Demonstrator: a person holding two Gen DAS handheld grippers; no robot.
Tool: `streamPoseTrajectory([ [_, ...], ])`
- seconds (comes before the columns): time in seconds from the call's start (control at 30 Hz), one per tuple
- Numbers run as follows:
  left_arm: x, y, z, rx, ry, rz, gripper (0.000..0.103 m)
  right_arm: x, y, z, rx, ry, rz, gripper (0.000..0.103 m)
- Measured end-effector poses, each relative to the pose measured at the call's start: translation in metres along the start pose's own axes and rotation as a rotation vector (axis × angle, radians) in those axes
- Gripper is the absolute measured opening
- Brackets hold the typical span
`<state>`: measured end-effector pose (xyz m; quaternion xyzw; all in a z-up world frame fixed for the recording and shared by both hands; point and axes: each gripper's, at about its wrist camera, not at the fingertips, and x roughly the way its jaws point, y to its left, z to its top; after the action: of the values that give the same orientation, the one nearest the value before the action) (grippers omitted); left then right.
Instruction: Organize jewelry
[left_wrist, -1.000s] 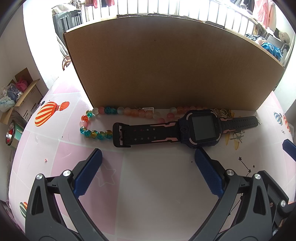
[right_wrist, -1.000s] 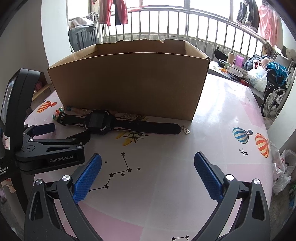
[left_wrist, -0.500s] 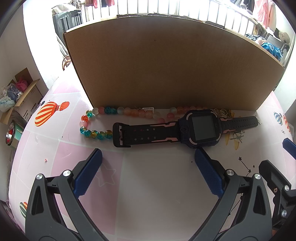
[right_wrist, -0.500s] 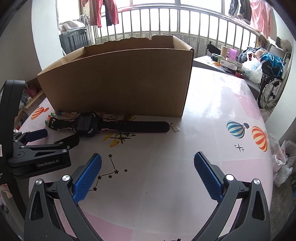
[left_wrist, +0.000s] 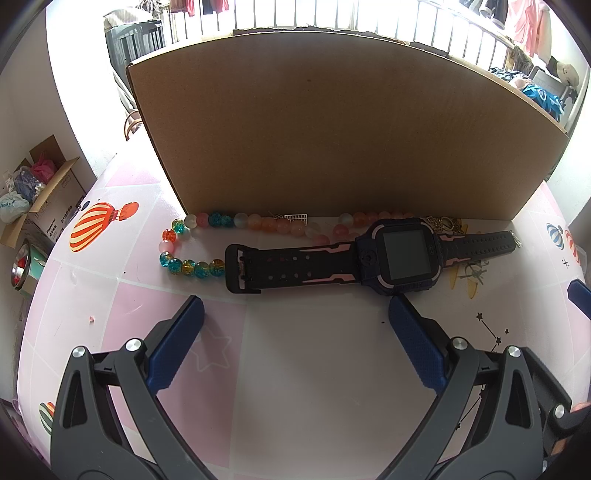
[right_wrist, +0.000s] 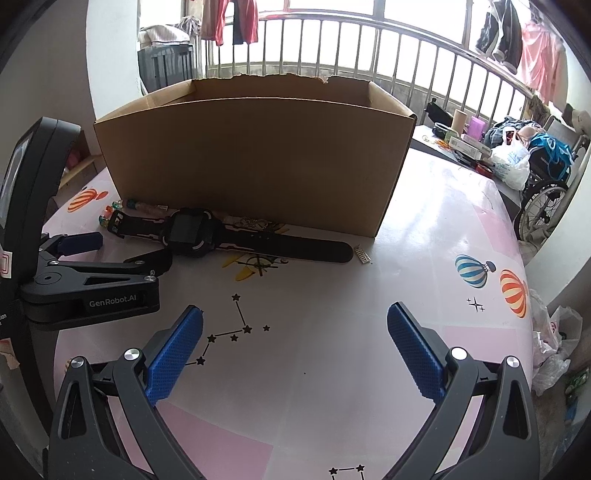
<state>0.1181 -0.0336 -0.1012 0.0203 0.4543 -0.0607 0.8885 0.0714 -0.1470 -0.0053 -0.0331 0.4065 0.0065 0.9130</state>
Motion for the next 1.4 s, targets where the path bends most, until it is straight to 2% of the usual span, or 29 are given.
streamPoseTrajectory([
  [0.13, 0.0, 0.0, 0.0, 0.0, 0.0, 0.0, 0.096, -0.006, 0.005, 0.001, -0.024, -0.021, -0.018, 0.098],
  [0.43, 0.0, 0.0, 0.0, 0.0, -0.001, 0.0, 0.096, -0.011, 0.008, -0.002, 0.002, -0.013, 0.003, 0.098],
  [1.07, 0.0, 0.0, 0.0, -0.001, -0.001, -0.001, 0.096, -0.024, 0.01, -0.003, -0.012, -0.021, -0.018, 0.098],
  [1.4, 0.0, 0.0, -0.001, -0.001, -0.002, -0.001, 0.096, -0.023, 0.003, 0.0, 0.032, -0.028, -0.014, 0.098],
])
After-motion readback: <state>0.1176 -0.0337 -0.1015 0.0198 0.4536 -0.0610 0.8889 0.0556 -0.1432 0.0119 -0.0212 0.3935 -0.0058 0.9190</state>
